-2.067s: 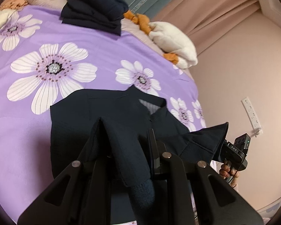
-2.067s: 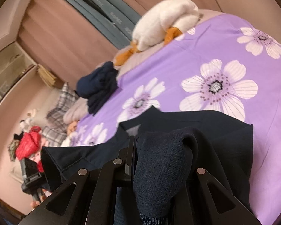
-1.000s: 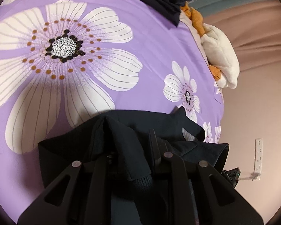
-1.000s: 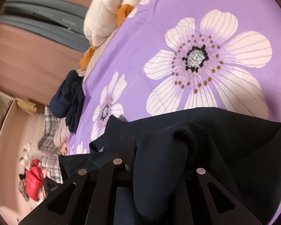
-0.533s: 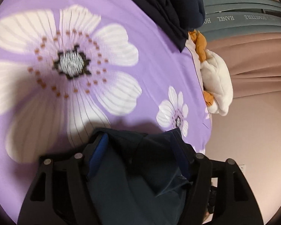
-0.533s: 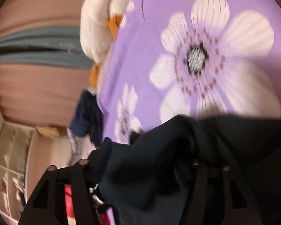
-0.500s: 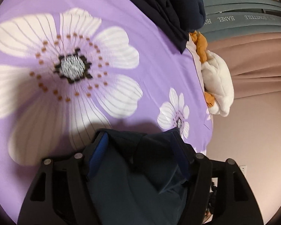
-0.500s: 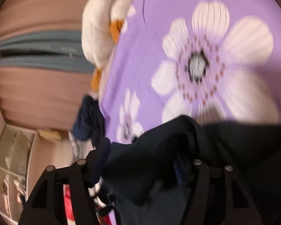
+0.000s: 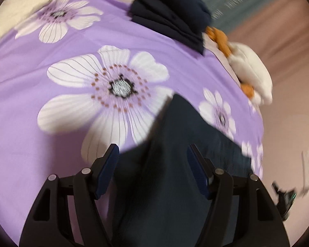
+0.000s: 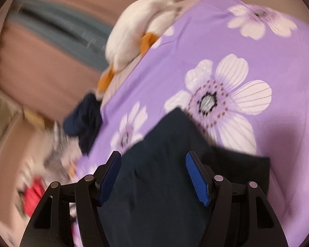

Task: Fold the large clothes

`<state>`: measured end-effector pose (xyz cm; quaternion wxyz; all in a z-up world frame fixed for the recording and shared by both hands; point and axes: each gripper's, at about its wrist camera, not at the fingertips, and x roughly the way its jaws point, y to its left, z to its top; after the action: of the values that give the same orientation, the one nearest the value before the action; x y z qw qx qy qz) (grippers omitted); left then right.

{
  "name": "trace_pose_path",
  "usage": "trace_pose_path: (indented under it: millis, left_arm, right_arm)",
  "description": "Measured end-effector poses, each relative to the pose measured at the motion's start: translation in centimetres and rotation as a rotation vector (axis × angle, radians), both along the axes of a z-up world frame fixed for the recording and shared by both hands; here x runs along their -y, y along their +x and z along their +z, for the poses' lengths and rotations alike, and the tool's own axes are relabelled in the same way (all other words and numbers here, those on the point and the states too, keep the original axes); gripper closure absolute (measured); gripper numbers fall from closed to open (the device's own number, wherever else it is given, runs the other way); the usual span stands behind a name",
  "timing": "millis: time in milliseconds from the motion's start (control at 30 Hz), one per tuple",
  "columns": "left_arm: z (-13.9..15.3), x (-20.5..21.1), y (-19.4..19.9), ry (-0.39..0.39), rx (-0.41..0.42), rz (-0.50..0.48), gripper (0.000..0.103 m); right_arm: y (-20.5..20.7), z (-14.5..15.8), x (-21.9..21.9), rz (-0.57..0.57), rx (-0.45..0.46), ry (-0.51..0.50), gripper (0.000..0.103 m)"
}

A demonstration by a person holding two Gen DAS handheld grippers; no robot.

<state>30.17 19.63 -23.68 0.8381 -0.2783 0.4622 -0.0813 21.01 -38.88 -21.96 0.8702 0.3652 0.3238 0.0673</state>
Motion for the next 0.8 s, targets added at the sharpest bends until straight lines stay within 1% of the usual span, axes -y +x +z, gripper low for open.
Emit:
trace_pose_path:
  millis: [67,100,133,167,233,300,400,467,600,700,800]
  left_arm:
    - [0.3,1.2,-2.5,0.058,0.032,-0.052,0.036]
    - [0.3,1.8,-3.1,0.078,0.04,-0.068,0.037]
    - [0.4,2.5,-4.0,0.099,0.053,-0.089,0.037]
    - [0.4,3.1,-5.0,0.112,0.072,-0.106,0.037]
    - [0.1,3.9,-6.4,0.103,0.094,-0.129,0.038]
    - [-0.6,4.9,-7.2,0.094,0.092,-0.157,0.049]
    - [-1.7,6.0,-8.1,0.11,0.069,-0.179,0.049]
    - [-2.5,6.6,-8.8,0.147,0.061,-0.194,0.05]
    - [-3.8,7.1,-9.9,0.201,0.039,-0.222,0.051]
    - [-4.5,6.8,-10.8,0.189,0.029,-0.215,0.051]
    - [-4.7,6.3,-11.8,0.174,0.031,-0.207,0.052]
  right_arm:
    - [-1.1,0.3,-2.3,0.067,0.0,-0.113,0.037]
    - [-1.6,0.3,-3.1,0.086,-0.002,-0.166,0.037]
    - [-2.2,0.4,-4.5,0.111,-0.003,-0.244,0.037]
    - [-2.8,0.5,-5.5,0.127,-0.004,-0.316,0.037]
    - [-3.5,0.3,-7.2,0.155,0.005,-0.418,0.037]
    - [-4.4,-0.1,-8.3,0.172,0.009,-0.471,0.038]
    - [-5.0,-1.1,-9.1,0.175,-0.009,-0.521,0.042]
    - [-5.3,-1.7,-9.5,0.176,-0.03,-0.547,0.045]
    - [-6.2,-3.6,-9.9,0.173,-0.094,-0.639,0.049]
    - [-7.0,-4.8,-10.2,0.183,-0.127,-0.701,0.05]
    - [-7.9,-5.3,-9.9,0.177,-0.143,-0.704,0.05]
